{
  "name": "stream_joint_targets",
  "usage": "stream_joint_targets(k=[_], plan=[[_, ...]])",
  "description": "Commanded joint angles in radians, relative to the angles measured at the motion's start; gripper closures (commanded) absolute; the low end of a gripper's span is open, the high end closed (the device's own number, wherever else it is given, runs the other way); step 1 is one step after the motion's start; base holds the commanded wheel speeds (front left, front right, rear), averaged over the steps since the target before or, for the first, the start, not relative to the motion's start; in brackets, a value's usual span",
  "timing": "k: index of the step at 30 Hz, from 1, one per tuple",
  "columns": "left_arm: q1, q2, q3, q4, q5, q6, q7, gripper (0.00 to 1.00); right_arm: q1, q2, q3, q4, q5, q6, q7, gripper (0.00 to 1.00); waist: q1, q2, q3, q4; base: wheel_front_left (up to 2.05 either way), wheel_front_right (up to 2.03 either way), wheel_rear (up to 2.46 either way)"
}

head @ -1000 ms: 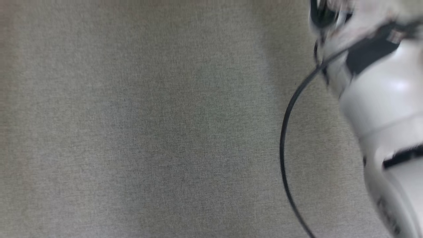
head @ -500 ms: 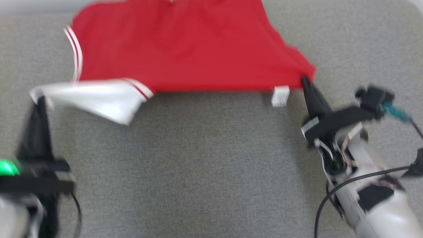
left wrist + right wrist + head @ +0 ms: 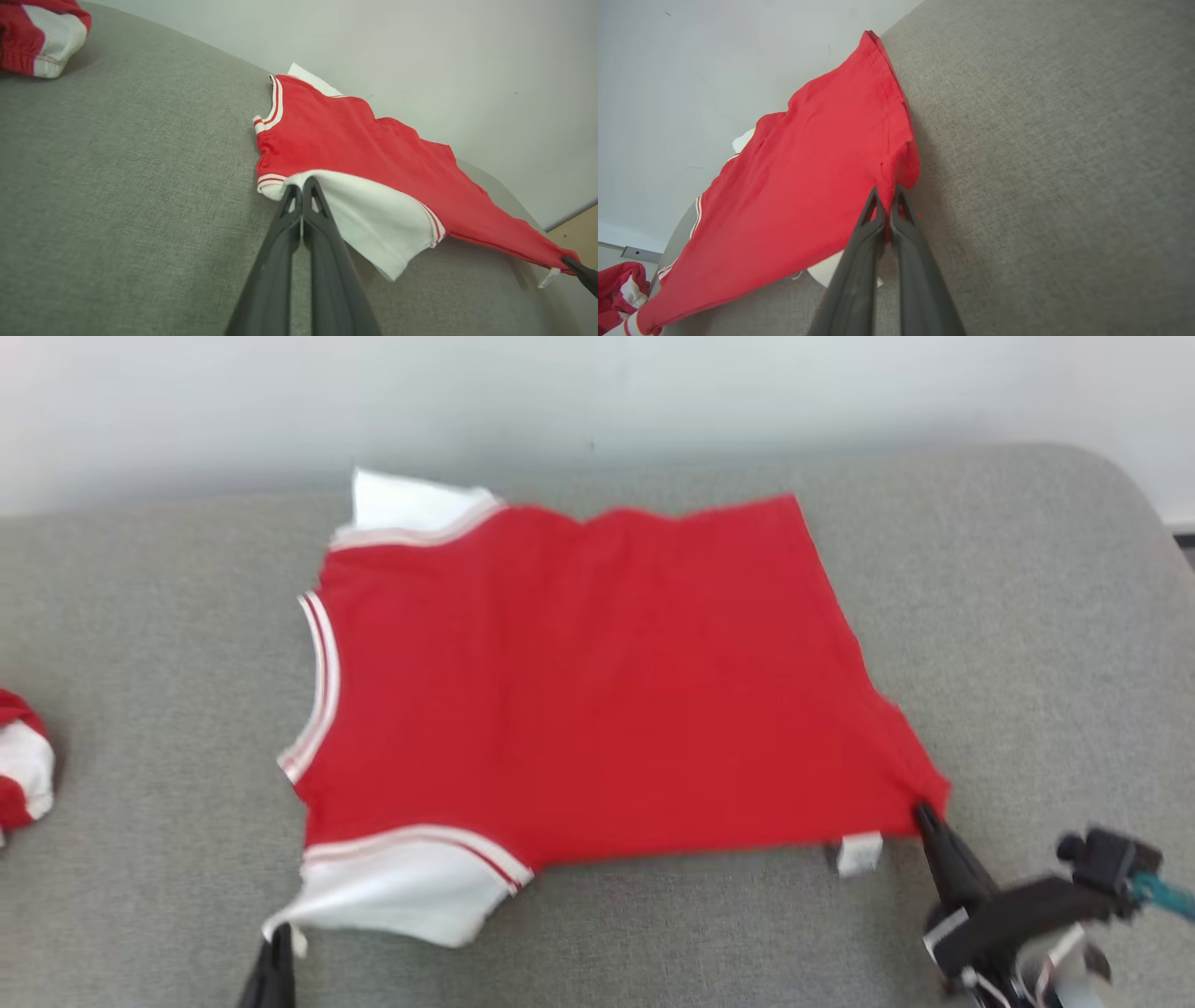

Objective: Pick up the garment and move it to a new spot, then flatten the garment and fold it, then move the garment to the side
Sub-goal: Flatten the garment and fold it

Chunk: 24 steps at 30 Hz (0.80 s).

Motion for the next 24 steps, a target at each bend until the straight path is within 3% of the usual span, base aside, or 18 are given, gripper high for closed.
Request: stream_joint_targets(k=[1, 7, 13, 18, 24], plan=[[0.032, -0.012, 0.005, 0.006, 0.017, -0.006, -0.005, 1.00, 0.043, -0.008, -0.018, -0.018, -0.007, 0.001, 0.012, 1.00, 0.0002, 0.0003, -0.053, 0.027, 0.00, 0.00, 0.00], [0.141, -0.054, -0.018, 0.010, 0.023, -0.022, -0.005, 1.00, 0.230, 0.008, -0.140, -0.109, -0.070, 0.001, 0.118, 1.00, 0.0002, 0.0003, -0.099, 0.056, 0.00, 0.00, 0.00], [0.191, -0.061, -0.050, 0.021, 0.022, -0.028, 0.002, 1.00, 0.365, 0.083, -0.281, -0.214, -0.145, 0.001, 0.223, 1.00, 0.0002, 0.0003, -0.098, 0.077, 0.00, 0.00, 0.00], [0.147, -0.052, -0.045, 0.024, 0.037, -0.041, 0.000, 1.00, 0.392, 0.154, -0.347, -0.291, -0.217, 0.001, 0.283, 1.00, 0.0002, 0.0003, -0.094, 0.077, 0.00, 0.00, 0.00], [0.045, 0.005, -0.016, 0.001, 0.078, -0.080, 0.003, 1.00, 0.333, 0.217, -0.367, -0.342, -0.257, 0.001, 0.344, 1.00, 0.0002, 0.0003, -0.098, 0.064, 0.00, 0.00, 0.00]])
